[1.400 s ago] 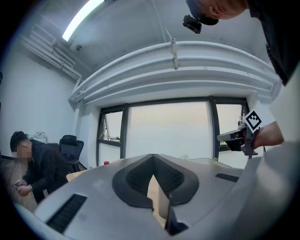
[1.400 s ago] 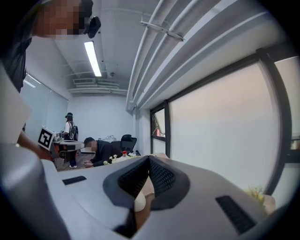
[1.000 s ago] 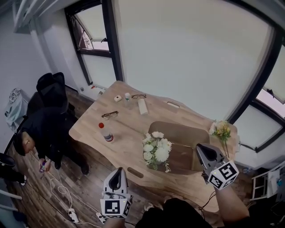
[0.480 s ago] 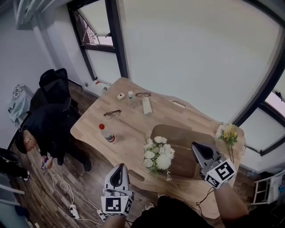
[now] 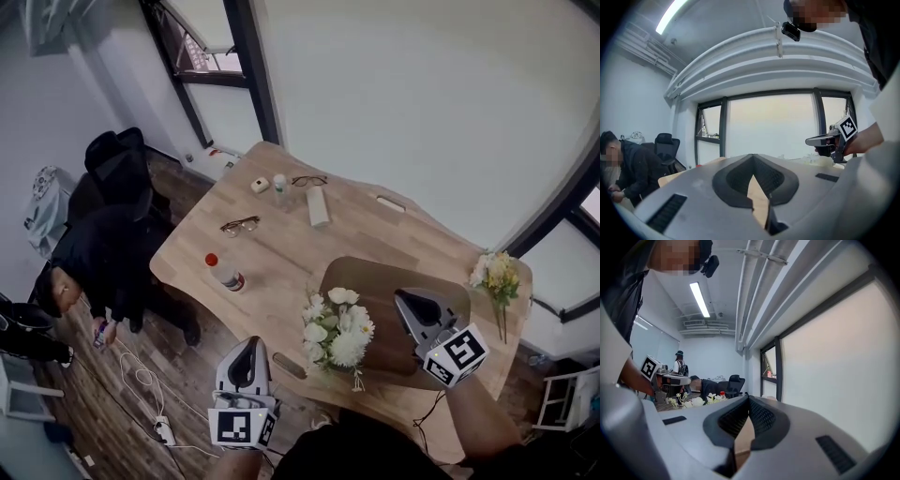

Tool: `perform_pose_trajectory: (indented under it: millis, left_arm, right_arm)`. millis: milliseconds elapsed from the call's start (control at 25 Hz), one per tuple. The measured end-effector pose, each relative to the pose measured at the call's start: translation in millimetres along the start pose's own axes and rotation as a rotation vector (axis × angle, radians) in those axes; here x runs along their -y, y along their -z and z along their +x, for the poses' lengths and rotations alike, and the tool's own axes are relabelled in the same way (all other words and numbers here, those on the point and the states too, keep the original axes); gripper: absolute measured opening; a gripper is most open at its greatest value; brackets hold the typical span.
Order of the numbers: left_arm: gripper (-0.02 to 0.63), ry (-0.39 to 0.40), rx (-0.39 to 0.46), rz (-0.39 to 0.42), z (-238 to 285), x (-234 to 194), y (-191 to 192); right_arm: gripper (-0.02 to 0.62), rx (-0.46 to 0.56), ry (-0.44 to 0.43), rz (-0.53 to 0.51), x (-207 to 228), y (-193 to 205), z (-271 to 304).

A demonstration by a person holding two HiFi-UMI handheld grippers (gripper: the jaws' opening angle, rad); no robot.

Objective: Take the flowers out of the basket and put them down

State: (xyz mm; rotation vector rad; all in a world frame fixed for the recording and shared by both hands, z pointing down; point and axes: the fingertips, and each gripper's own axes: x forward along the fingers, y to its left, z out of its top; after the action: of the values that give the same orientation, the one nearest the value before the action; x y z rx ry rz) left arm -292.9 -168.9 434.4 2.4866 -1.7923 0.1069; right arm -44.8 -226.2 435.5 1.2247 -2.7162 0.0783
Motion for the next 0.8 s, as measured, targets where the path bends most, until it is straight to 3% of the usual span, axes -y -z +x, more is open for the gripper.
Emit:
perform_pose_trajectory:
  millis: [360,800]
  left_arm:
    - [0.002,-0.003,-0.030,0.000,16,-2,10]
    - [0.002,-0.057,-0.052,-0.015,14,-24,18]
  right_arm:
    - [0.021,-0.059,-0.052,0.015,6,33,31]
    - [0.021,-0.213,-0.126,-0.014,1,115,65]
